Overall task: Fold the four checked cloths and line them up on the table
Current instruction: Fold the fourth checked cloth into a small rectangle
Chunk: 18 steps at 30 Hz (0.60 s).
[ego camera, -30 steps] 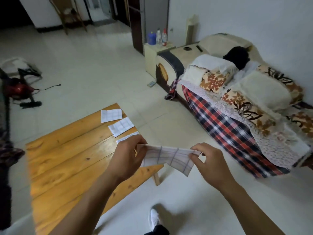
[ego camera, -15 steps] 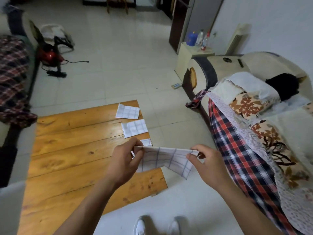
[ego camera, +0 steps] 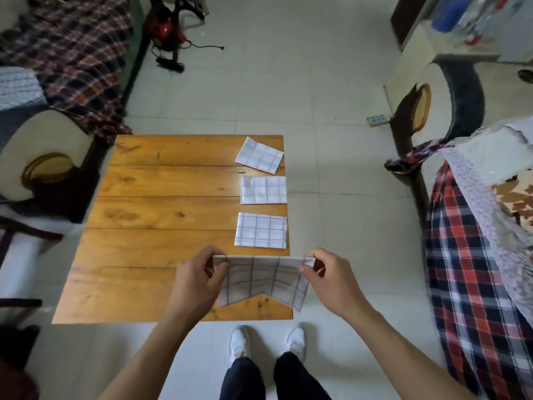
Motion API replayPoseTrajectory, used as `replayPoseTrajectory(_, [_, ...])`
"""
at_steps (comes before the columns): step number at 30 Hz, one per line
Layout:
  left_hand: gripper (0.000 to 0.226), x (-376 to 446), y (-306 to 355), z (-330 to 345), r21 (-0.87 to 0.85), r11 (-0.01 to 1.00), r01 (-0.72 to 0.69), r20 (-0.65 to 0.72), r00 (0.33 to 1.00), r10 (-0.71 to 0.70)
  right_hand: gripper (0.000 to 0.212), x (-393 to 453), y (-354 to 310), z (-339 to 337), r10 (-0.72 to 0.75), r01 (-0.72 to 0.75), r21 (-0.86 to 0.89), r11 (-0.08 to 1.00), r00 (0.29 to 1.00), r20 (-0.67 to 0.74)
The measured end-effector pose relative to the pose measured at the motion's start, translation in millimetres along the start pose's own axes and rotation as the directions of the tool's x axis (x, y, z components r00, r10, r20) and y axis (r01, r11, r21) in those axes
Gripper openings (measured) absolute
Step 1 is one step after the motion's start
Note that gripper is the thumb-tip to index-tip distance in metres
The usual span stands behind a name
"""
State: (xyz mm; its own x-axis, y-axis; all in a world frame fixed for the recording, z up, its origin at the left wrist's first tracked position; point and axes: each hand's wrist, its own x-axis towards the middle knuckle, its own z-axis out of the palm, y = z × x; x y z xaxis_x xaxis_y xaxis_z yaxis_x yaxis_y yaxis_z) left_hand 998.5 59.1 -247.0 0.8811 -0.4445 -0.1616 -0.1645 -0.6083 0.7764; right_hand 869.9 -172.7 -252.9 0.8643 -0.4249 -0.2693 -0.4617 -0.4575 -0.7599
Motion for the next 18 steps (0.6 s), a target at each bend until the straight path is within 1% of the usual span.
replayPoseTrajectory(2, [0.013,4,-16,15,0.013,0.997,0.074,-0.008,0.997,-0.073,0.015,12,19,17,0.034,-0.034,0.009,0.999,0.998,0.050])
replayPoseTrajectory(5, [0.013,19,-51,36,0.022,0.990,0.138,0.002,0.990,-0.138,0.009,26,47,44,0.096,-0.096,-0.010,0.995,0.988,0.124])
replayPoseTrajectory(9, [0.012,47,-100,71,0.051,0.977,0.206,0.030,0.978,-0.208,0.014,50,85,77,0.165,-0.160,-0.043,0.986,0.975,0.150])
replayPoseTrajectory(14, [0.002,74,-146,117,0.083,0.967,0.243,0.036,0.969,-0.246,0.007,82,127,117,0.234,-0.226,-0.077,0.971,0.965,0.121])
replayPoseTrajectory(18, [0.010,94,-176,143,0.115,0.963,0.244,0.022,0.969,-0.248,0.007,102,157,147,0.270,-0.264,-0.080,0.961,0.960,0.075])
